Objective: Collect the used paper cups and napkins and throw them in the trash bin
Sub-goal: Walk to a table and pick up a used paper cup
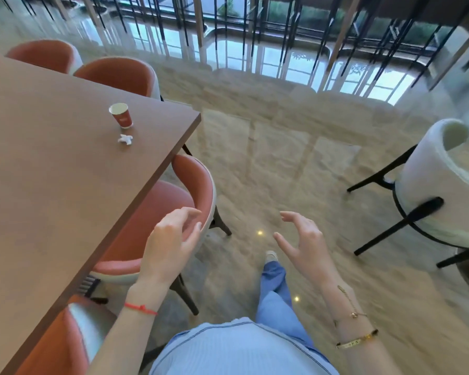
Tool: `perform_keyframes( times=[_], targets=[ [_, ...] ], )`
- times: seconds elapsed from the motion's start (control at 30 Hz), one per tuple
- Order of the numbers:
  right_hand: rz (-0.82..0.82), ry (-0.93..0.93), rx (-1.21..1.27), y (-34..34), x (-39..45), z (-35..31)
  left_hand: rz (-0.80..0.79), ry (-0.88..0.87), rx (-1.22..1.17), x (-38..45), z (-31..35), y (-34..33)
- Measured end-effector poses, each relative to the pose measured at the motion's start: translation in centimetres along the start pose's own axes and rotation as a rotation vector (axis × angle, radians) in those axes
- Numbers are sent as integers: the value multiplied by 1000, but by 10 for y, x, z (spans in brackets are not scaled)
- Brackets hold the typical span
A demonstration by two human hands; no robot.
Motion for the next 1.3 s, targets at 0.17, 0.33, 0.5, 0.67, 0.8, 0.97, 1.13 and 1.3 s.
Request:
perform_keyframes(
  times=[0.17,0.33,0.5,0.67,0.8,0.97,1.13,1.3],
  targets=[
    [-57,35,22,9,107,30,60,61,13,84,16,-37],
    [-142,167,-2,24,228,53,162,152,11,173,37,-70],
    [-234,274,-27,24,334,60,241,272,4,237,45,-91],
    [-352,369,-32,1,415,53,337,429,52,274,29,-99],
    [-436,439,-12,-33,469,39,404,532,101,304,1,-102],
    [-523,539,-10,-86,532,7,502,663,135,343,-45,-98],
    [-608,649,24,-143,592,-51,626,783,167,373,-97,-83],
    [-705,735,55,-207,636,-116,713,893,166,397,-150,-65]
  ],
)
Point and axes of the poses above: each hand's wrist, its own x-axis towards the middle knuckle, its own y-axis out of the back of the hand, z = x × y, the point moved 3 cm from there along x, towards the middle knuckle, and after that the axes turned 4 degrees about z, right-handed, at the moved point
